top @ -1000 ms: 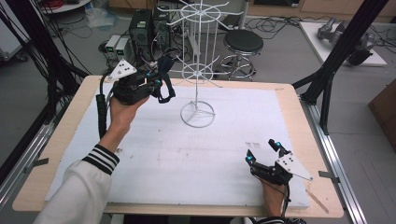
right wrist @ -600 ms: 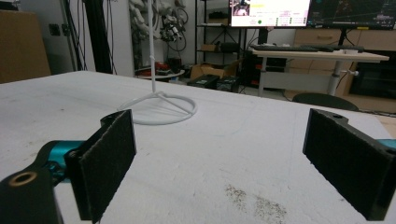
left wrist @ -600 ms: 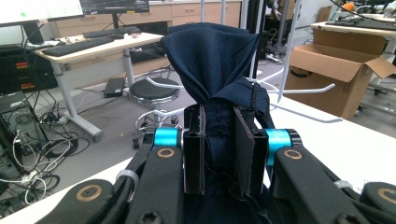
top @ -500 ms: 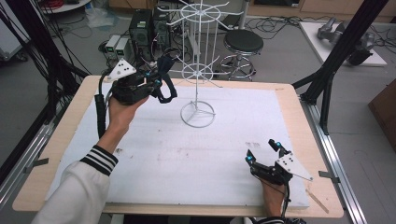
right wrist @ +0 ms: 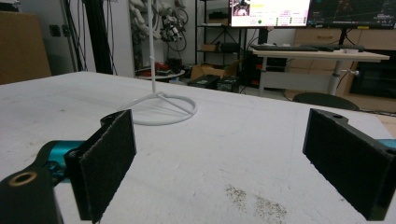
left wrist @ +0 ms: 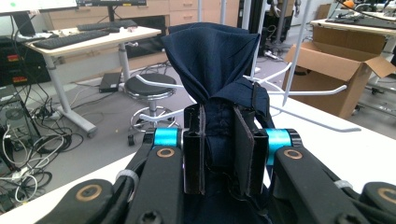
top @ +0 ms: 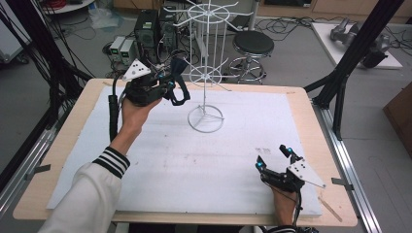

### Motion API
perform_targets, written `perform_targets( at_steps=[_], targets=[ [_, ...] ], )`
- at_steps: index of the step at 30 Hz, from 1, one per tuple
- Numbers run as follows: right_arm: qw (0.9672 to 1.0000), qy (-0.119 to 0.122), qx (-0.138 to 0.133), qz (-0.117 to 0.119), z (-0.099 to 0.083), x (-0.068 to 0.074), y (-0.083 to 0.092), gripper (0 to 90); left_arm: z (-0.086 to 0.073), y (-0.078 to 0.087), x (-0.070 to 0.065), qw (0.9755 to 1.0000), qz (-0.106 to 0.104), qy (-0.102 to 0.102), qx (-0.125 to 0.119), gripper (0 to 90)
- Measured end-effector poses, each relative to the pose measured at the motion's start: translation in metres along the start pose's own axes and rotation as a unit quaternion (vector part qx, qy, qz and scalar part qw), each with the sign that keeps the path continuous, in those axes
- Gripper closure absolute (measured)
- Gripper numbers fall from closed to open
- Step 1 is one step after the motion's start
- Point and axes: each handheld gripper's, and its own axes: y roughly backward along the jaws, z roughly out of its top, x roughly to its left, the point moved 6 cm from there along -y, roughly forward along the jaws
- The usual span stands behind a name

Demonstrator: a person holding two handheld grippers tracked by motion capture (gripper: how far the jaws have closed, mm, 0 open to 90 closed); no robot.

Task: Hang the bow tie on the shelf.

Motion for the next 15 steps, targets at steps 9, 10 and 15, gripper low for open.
perform_targets(
  at_steps=[9,10,15],
  targets=[
    [1.0000,0.002,-0.001,0.000,0.000,0.000,0.000,8.6,-0.011,-0.007,0.005,0.9997,0.008,0.009,0.019,74.9],
    [1.0000,0.001,-0.001,0.001,0.000,0.000,0.000,8.6,-0.012,-0.008,0.005,0.9997,0.009,0.010,0.018,74.9],
    [1.0000,0.003,-0.003,0.000,0.000,-0.001,0.000,8.6,-0.015,-0.010,0.006,0.9996,0.009,0.009,0.024,74.9]
  ],
)
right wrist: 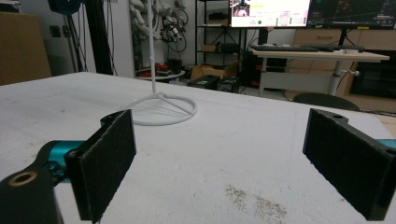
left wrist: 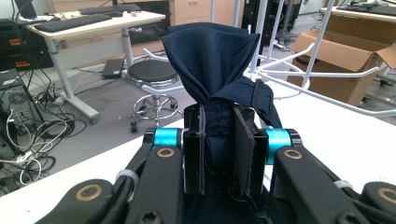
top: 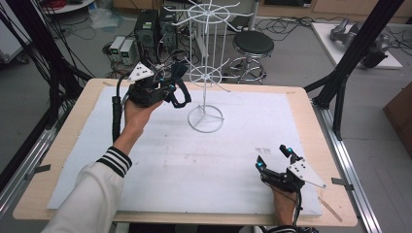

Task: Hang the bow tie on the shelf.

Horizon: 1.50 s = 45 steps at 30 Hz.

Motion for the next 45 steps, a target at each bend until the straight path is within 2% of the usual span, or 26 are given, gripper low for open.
perform_targets(
  at_steps=[12,29,36,40,45],
  targets=[
    [1.0000,-0.003,0.002,0.000,0.000,0.001,0.000,8.6,-0.004,0.002,0.000,1.0000,0.004,-0.008,0.003,74.9],
    [1.0000,-0.002,0.001,0.000,0.000,0.000,0.000,8.6,-0.002,0.000,0.002,0.9999,0.010,-0.005,0.002,74.9],
    [1.0000,-0.001,0.000,0.000,0.000,0.000,0.000,8.6,0.007,0.004,0.001,0.9998,0.012,-0.016,-0.003,74.9],
    [1.0000,-0.001,0.001,0.000,0.000,0.000,0.000,8.6,0.012,0.006,-0.001,0.9995,0.014,-0.029,-0.004,74.9],
    [1.0000,-0.003,0.002,0.001,0.000,0.001,0.000,8.6,0.016,0.003,0.001,0.9992,0.021,-0.032,-0.003,74.9]
  ],
)
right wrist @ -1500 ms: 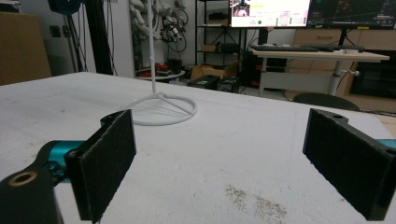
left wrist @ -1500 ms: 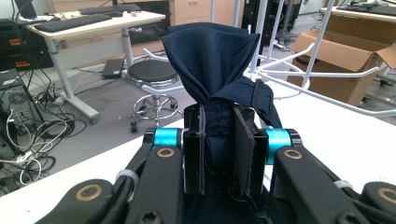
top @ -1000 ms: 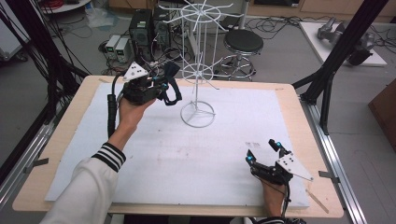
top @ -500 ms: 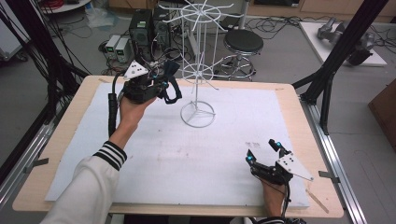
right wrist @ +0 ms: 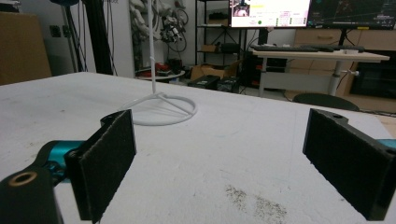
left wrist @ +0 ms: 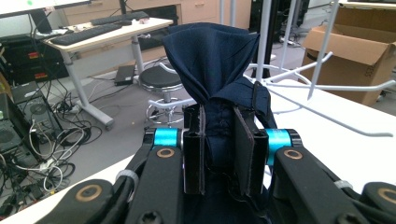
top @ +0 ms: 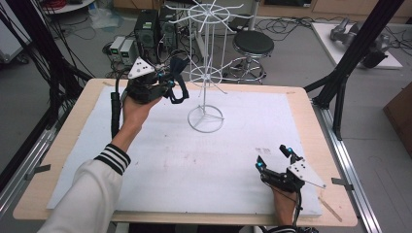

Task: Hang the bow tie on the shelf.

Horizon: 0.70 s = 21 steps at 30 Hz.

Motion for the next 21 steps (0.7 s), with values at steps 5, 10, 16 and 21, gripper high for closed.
perform_targets(
  at_steps=[5,10,16,21],
  targets=[
    [1.0000,0.002,-0.002,0.000,0.000,-0.001,0.000,8.6,0.004,-0.005,0.004,1.0000,0.008,-0.004,0.003,74.9],
    [1.0000,0.001,-0.001,0.000,0.000,-0.001,0.000,8.6,0.008,-0.010,0.005,0.9998,0.013,-0.012,0.005,74.9],
    [1.0000,0.001,-0.002,0.000,0.000,-0.001,0.000,8.6,0.010,-0.015,0.001,0.9997,0.014,-0.021,0.004,74.9],
    [1.0000,0.001,-0.002,0.000,0.000,-0.001,0.000,8.6,0.013,-0.019,-0.001,0.9993,0.017,-0.034,0.005,74.8]
  ],
)
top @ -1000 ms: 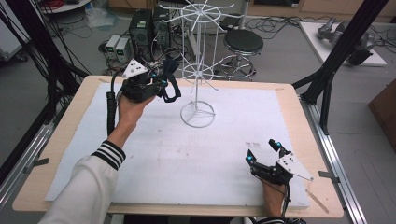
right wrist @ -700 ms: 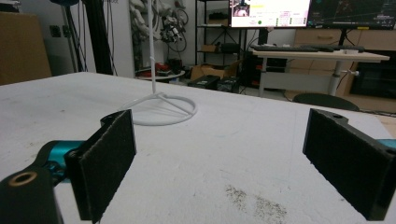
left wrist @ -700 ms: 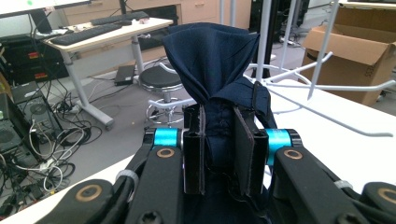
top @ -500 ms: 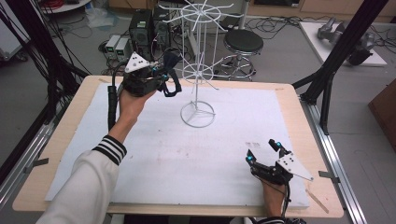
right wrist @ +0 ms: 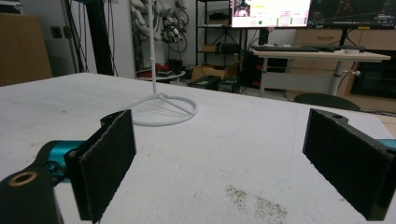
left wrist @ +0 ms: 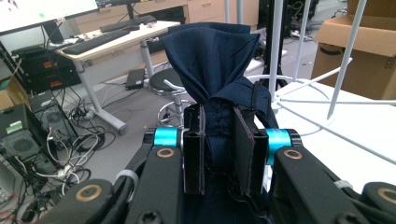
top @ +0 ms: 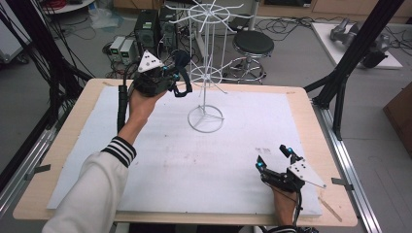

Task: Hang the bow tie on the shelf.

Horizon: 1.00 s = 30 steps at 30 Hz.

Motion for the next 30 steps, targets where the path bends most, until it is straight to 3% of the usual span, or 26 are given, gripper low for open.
perform_targets(
  at_steps=[18,23,30],
  targets=[
    [1.0000,-0.003,0.000,0.001,0.000,0.000,0.000,8.6,-0.003,-0.009,0.000,0.9994,0.003,-0.018,0.030,73.1],
    [1.0000,-0.002,-0.001,0.001,0.000,0.000,0.000,8.6,-0.002,-0.011,-0.004,0.9988,0.006,-0.031,0.038,53.5],
    [1.0000,-0.003,-0.001,0.001,0.000,0.000,0.000,8.6,-0.003,-0.013,-0.008,0.9979,0.016,-0.043,0.046,35.5]
  ],
)
